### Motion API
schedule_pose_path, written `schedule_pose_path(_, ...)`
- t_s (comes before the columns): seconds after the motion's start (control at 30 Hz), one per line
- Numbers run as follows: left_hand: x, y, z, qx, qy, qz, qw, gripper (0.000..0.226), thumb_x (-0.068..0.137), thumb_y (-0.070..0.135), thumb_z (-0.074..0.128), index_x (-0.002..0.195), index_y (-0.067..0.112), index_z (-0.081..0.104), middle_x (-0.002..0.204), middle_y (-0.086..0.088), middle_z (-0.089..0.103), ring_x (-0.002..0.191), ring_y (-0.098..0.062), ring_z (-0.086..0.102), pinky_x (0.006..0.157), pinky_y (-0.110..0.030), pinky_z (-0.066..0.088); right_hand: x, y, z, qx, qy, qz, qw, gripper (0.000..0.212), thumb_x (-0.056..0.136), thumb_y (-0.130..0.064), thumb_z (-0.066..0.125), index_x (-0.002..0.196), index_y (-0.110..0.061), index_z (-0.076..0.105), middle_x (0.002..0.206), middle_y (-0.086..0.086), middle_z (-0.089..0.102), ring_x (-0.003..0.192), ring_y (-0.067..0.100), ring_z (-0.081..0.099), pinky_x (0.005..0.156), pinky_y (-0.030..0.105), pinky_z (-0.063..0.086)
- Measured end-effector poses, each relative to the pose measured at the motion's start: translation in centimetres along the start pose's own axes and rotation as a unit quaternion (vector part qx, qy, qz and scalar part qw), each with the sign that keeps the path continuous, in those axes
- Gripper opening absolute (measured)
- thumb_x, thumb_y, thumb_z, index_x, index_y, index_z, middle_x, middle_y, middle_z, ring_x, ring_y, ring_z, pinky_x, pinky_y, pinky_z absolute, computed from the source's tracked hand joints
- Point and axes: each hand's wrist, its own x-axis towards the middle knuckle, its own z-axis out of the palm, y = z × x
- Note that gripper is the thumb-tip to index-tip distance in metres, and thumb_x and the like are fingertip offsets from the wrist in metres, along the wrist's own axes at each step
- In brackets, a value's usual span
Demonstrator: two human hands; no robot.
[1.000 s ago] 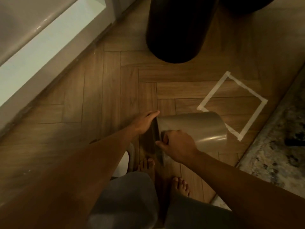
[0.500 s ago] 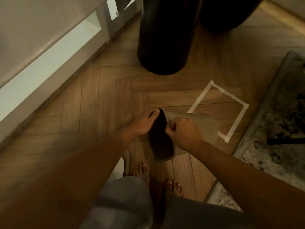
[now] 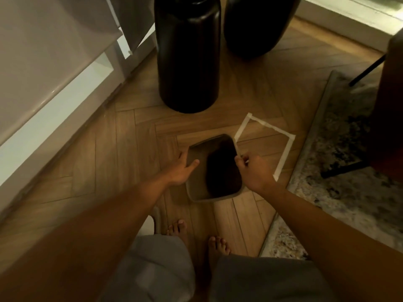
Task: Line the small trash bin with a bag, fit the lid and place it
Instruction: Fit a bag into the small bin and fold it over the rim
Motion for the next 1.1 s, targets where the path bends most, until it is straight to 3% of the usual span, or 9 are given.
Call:
schedule_pose_path(0.1,-1.0,0.9,1.2,-0.017,0.005,0.011,1.0,0.088,0.099,0.058,0.048,0.162,0.032,-0.007,0.169,-0.006,0.021,0.149,-0.028,0.035,0.112,-0.032,0.028,-0.7,1.7,-0.8,0.076,-0.017,0.032,0.996,0.023,0.106,-0.037,0.049,0.092,-0.022,0.058,0.08,0.001,0.068,0.073,0.013,0.067,0.055,0.024,0.043)
schedule_pose_path(0.23,-2.2,2.7,2.6,-0.047,0.025,0.004,0.999,0.094,0.096,0.051,0.061,0.162,0.031,-0.002,0.163,-0.005,0.035,0.144,-0.027,0.042,0.112,-0.038,0.039,-1.8,3.7,-1.4,0.122,-0.021,0.069,0.99,0.028,0.107,-0.031,0.048,0.103,-0.008,0.062,0.088,0.004,0.067,0.08,0.016,0.067,0.061,0.026,0.046)
schedule_pose_path(0.33,-3.1,4.1,3.0,-0.078,0.031,0.032,0.996,0.082,0.096,0.038,0.065,0.16,0.034,0.014,0.151,-0.003,0.05,0.137,-0.026,0.051,0.11,-0.051,0.047,-2.5,5.1,-2.2,0.117,-0.02,0.082,0.989,0.022,0.106,-0.027,0.049,0.12,-0.011,0.057,0.101,-0.001,0.065,0.092,0.015,0.064,0.06,0.019,0.041)
schedule_pose_path(0.47,-4.1,5.5,3.7,-0.069,0.035,0.068,0.995,0.076,0.096,0.028,0.067,0.158,0.035,0.024,0.145,-0.001,0.055,0.132,-0.022,0.054,0.107,-0.051,0.049,-4.2,6.3,-3.3,0.132,-0.083,0.048,0.987,0.045,0.103,-0.025,0.054,0.146,-0.026,0.042,0.11,-0.014,0.058,0.103,0.008,0.056,0.07,0.016,0.042)
schedule_pose_path(0.63,-4.6,6.9,4.4,-0.061,0.041,0.068,0.995,0.074,0.094,0.025,0.07,0.155,0.03,0.029,0.144,-0.002,0.056,0.13,-0.023,0.055,0.106,-0.048,0.049,-6.1,7.2,-4.2,0.103,-0.091,0.029,0.99,0.054,0.099,-0.028,0.062,0.148,-0.025,0.041,0.129,0.0,0.06,0.117,0.019,0.058,0.097,0.039,0.051)
schedule_pose_path(0.8,-4.8,8.4,5.5,-0.081,0.035,0.04,0.995,0.067,0.094,0.015,0.069,0.152,0.019,0.036,0.141,-0.009,0.056,0.128,-0.028,0.055,0.103,-0.045,0.05,-7.9,7.9,-5.2,0.149,-0.089,0.044,0.984,0.047,0.096,-0.015,0.066,0.138,-0.02,0.047,0.13,0.004,0.059,0.122,0.022,0.057,0.099,0.041,0.051)
schedule_pose_path(0.9,-4.9,8.9,6.1,-0.059,0.02,0.034,0.997,0.066,0.094,0.016,0.07,0.152,0.02,0.038,0.14,-0.008,0.057,0.12,-0.025,0.058,0.1,-0.045,0.052,-8.8,8.3,-5.7,0.167,-0.112,0.045,0.978,0.036,0.096,-0.008,0.066,0.113,-0.036,0.052,0.117,-0.005,0.06,0.116,0.021,0.058,0.088,0.034,0.052)
schedule_pose_path(1.03,-4.9,9.1,7.1,-0.027,-0.005,0.047,0.999,0.07,0.092,0.015,0.072,0.152,0.021,0.038,0.131,-0.002,0.057,0.119,-0.022,0.057,0.09,-0.032,0.047,-10.0,9.2,-6.0,0.16,-0.165,0.067,0.971,0.068,0.097,-0.008,0.065,0.152,-0.026,0.028,0.131,-0.002,0.045,0.118,0.016,0.049,0.073,0.014,0.049)
schedule_pose_path(1.1,-4.8,9.5,7.3,-0.009,-0.007,0.055,0.998,0.071,0.091,0.016,0.072,0.152,0.022,0.038,0.128,0.001,0.056,0.116,-0.019,0.056,0.09,-0.032,0.046,-10.3,9.8,-6.0,0.153,-0.171,0.074,0.971,0.082,0.097,-0.006,0.065,0.159,-0.025,0.015,0.131,-0.005,0.042,0.119,0.013,0.046,0.06,0.004,0.046)
